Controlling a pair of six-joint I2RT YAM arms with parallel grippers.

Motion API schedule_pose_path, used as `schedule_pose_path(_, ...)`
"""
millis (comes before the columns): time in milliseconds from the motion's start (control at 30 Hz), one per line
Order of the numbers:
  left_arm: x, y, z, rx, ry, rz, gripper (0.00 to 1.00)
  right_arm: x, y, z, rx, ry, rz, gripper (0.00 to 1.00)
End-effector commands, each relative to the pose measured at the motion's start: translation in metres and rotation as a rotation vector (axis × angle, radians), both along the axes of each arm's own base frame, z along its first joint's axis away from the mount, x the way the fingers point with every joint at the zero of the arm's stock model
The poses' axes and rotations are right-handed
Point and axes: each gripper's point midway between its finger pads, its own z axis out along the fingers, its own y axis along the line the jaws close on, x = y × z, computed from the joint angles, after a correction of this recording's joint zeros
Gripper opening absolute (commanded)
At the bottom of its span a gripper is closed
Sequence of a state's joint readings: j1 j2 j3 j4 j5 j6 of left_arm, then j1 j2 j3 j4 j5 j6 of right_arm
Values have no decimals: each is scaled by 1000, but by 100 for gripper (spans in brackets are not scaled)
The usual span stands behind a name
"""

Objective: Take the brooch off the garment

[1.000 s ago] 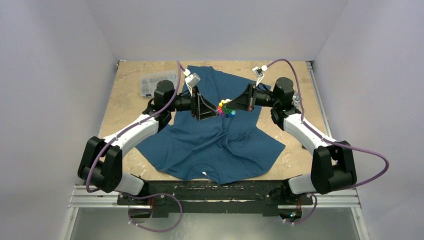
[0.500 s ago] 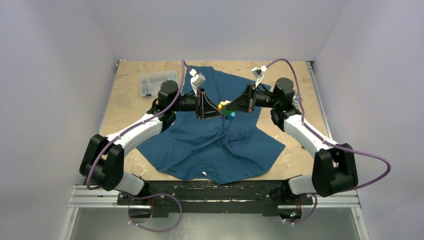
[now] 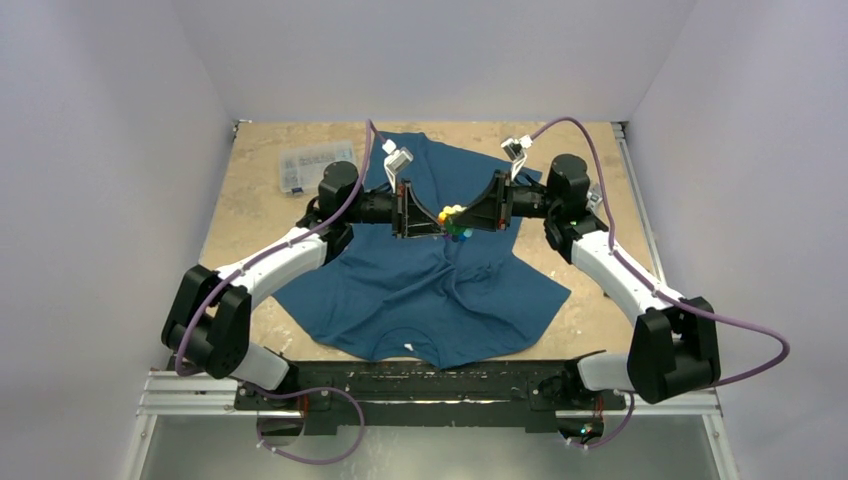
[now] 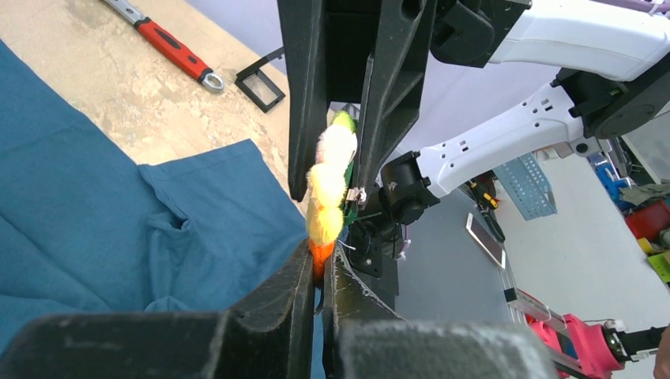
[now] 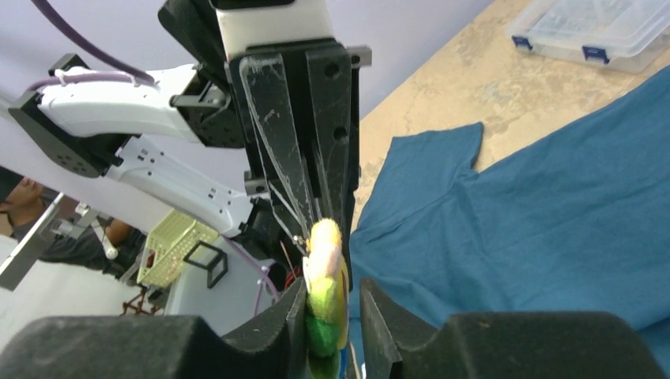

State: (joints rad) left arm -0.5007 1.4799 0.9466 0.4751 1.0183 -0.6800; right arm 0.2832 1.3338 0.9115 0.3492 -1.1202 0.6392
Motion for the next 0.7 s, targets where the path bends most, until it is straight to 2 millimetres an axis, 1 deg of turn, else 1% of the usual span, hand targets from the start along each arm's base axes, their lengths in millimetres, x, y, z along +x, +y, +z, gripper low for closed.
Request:
schedule_pose_path(0,1,-2,30,-72,-92,-10,0,-14,0,7,-16,-38,60,35)
schedule_pose_path(33,1,-2,31,-72,-91,-13,0,-15,0,6,-19,-38,66,37)
schedule_pose_path(67,0,-2,31,-72,-91,-15,0,-16,0,5,-22,-38,73,37)
schedule_pose_path(233,0,-2,29,-68,-80,-17,0,-20,-2,1,-47,-53,91,30)
schedule_pose_path(300,1,-2,28,-65,-76,-20,0,-20,-2,1,-48,-59,91,25)
schedule_pose_path(367,0,-2,28,-64,-74,-26,0,-20,-2,2,-47,-62,92,17)
schedule_pose_path(400,-1,-2,28,-62,-71,-29,0,-19,-2,2,-45,-60,93,15)
schedule_pose_path(433,-1,-2,27,-60,-68,-33,0,-20,-2,3,-44,-60,95,16)
schedule_pose_path(567,-3,-2,23,-52,-55,-37,0,-21,-2,6,-39,-62,96,28)
schedule_pose_path(667,-4,-1,20,-50,-47,-41,0,-20,-3,8,-37,-67,92,30)
